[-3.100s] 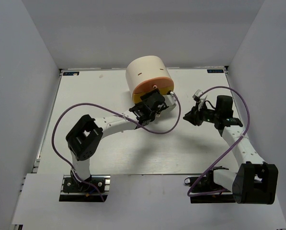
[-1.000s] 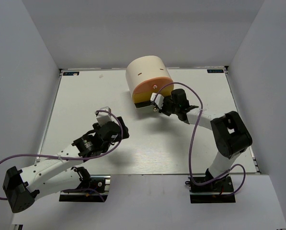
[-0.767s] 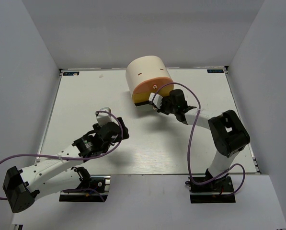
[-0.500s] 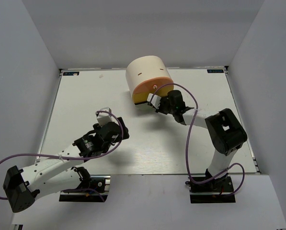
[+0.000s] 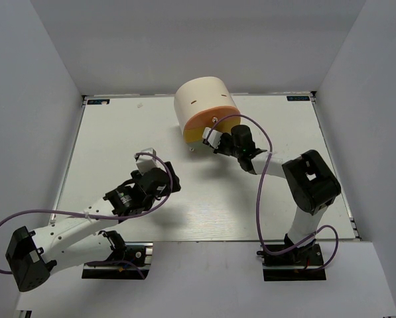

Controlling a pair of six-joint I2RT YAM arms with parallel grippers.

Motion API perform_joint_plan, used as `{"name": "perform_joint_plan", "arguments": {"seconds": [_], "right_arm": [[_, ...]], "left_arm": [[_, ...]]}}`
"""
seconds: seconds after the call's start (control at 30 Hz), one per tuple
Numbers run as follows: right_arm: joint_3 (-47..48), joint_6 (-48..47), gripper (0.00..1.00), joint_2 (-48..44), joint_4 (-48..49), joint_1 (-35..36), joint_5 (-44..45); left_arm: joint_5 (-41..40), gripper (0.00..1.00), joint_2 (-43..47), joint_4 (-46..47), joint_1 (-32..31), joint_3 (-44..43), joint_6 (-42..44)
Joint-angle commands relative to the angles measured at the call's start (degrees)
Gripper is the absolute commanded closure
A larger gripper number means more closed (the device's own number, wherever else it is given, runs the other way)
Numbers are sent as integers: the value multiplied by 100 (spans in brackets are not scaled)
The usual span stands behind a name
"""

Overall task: Sort the stationery into containers
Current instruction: Close the drawer in the storage box, then reset both arms

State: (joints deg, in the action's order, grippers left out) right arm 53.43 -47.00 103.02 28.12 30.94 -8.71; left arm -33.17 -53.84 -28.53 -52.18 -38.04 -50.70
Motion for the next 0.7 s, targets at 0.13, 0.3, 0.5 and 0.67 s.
{"name": "perform_joint_plan", "arguments": {"seconds": [0.13, 0.3, 0.5, 0.67], "right_arm": [[-412, 427, 85, -851, -295, -53, -210], [-1498, 1228, 99, -1898, -264, -263, -158], [-1828, 2536, 100, -3014, -595, -596, 545], [-1652, 2837, 100, -3166, -1027, -897, 704]], "left_arm": [[-67, 0, -56, 515, 15, -53, -194], [-417, 0, -249, 972, 15, -248, -467], [-594, 0, -951, 1403, 199, -765, -590], [-761, 0, -1760, 1193, 437, -1696, -520]]}}
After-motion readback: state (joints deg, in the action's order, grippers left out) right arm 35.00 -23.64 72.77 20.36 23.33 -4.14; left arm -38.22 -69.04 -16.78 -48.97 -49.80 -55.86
